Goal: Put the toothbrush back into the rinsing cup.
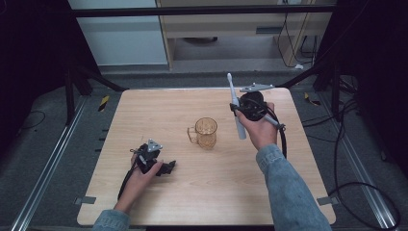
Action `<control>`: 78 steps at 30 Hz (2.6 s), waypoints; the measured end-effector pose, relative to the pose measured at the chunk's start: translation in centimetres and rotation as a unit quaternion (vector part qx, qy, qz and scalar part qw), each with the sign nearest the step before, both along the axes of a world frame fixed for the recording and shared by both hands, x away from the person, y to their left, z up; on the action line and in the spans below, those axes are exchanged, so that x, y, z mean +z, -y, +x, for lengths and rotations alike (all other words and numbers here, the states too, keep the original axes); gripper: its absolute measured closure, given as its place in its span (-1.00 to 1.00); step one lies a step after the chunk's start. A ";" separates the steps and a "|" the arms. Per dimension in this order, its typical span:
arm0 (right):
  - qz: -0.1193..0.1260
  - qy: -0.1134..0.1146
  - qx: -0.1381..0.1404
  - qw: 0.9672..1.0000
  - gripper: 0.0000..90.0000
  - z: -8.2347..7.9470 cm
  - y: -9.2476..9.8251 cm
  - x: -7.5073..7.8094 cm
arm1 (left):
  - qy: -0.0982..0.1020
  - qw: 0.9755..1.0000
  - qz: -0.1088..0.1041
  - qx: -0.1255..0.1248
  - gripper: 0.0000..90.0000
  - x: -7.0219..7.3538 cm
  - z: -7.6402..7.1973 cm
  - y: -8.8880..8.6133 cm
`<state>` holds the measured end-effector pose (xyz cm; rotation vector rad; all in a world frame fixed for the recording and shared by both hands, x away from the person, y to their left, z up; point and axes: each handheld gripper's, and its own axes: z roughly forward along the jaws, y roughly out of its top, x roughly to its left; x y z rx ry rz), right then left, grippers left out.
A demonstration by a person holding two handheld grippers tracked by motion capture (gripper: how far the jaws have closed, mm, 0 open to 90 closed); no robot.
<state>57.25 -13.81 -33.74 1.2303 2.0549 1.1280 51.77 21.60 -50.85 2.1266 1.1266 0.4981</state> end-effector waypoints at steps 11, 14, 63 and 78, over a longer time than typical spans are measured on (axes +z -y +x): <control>0.014 0.019 -0.006 1.000 0.50 0.2 -0.7 1.1 | 0.000 1.000 0.000 0.000 -1.00 0.0 0.0 0.0; 0.017 0.025 -0.005 1.000 0.50 0.2 -1.1 1.4 | -0.001 1.000 -0.001 0.001 -1.00 0.0 0.0 0.0; 0.059 0.096 0.031 0.993 0.50 1.9 -8.0 3.0 | 0.000 1.000 -0.001 0.001 -1.00 0.0 0.0 0.0; 0.064 0.085 0.039 0.994 0.50 1.8 -8.7 1.3 | 0.000 1.000 -0.001 0.001 -1.00 0.0 0.0 0.0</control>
